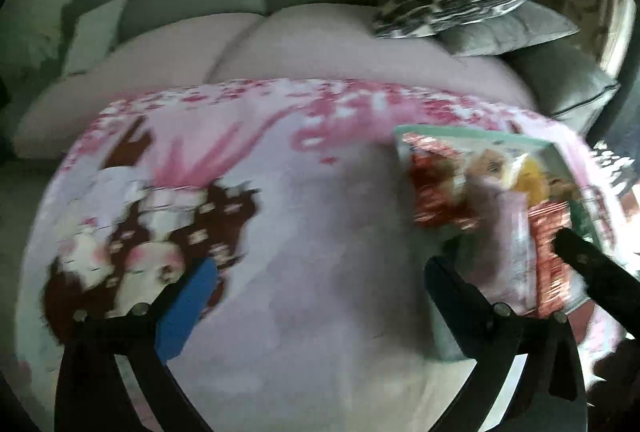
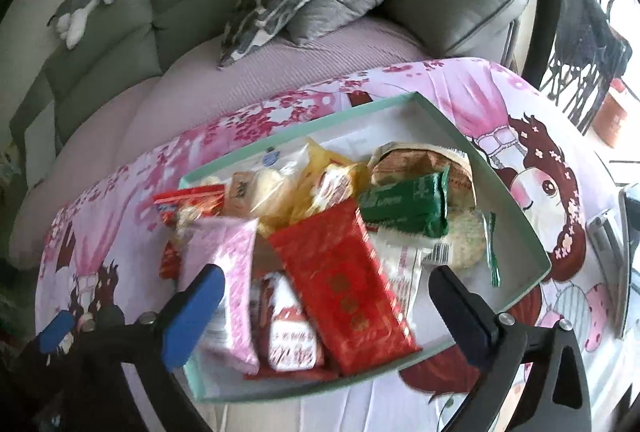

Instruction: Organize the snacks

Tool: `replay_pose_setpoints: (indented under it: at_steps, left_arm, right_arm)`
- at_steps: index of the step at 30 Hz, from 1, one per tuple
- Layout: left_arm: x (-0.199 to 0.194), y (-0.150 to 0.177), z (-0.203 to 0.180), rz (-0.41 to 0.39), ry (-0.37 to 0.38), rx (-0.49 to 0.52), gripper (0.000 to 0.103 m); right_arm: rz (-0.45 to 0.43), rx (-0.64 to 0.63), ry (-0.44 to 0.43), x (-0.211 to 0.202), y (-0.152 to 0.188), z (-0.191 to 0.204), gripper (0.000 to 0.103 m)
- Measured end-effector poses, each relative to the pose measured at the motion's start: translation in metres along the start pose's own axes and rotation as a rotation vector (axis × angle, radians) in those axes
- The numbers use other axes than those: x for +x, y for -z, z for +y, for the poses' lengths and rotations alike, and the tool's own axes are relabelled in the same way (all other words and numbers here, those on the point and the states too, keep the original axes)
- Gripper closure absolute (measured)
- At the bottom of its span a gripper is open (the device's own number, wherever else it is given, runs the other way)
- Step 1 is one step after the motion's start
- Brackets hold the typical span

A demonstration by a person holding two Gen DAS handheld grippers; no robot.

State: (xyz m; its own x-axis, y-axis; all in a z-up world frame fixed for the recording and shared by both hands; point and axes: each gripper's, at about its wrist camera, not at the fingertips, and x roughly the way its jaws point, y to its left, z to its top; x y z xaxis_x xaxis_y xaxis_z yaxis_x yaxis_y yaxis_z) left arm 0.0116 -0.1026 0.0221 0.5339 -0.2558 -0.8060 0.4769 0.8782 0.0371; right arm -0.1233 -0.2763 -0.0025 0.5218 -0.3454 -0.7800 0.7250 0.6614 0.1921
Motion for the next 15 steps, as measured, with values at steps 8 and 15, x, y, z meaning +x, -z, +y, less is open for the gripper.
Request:
replay_pose_setpoints:
  at_steps: [8, 15]
  left_arm:
    - [-0.009, 0.035, 0.038, 0.043, -0.170, -0.066, 0.000]
    - [-0.008, 0.051, 0.041, 0.090, -0.144, -0.044, 0.000]
  right_arm:
    - [0.012, -0.064, 0.014, -0.017, 0.040, 0.016, 0.000]
    - [0.028, -0.092, 0.019, -0.020, 0.058, 0.024, 0.000]
